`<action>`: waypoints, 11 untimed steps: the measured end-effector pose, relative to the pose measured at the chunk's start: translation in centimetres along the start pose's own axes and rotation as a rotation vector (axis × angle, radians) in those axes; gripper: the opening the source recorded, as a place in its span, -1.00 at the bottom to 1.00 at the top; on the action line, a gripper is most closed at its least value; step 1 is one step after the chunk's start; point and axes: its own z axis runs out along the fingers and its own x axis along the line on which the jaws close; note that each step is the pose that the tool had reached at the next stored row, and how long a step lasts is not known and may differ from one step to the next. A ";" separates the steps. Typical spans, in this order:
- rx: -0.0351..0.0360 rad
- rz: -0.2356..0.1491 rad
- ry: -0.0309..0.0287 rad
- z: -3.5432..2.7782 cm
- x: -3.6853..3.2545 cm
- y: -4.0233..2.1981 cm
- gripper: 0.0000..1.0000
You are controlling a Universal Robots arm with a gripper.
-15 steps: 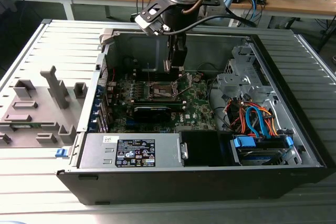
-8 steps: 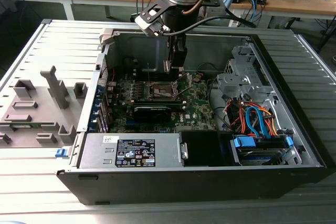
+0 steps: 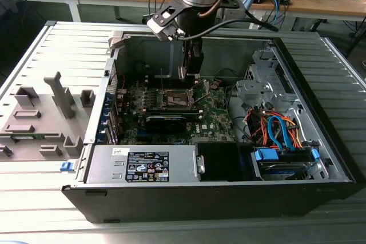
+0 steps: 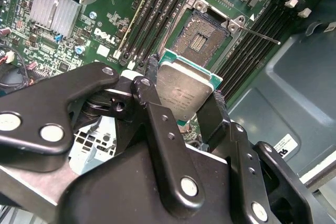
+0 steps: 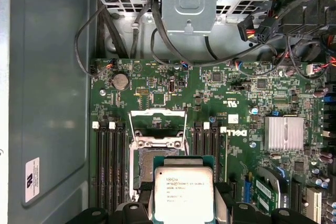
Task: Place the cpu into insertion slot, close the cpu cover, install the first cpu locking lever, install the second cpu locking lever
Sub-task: 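Place the cpu into insertion slot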
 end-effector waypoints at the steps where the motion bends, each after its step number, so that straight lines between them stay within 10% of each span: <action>1: 0.0000 0.000 0.0000 0.02 0.00 0.00 0.09; 11: 0.0000 0.000 0.0000 0.44 0.01 0.01 0.09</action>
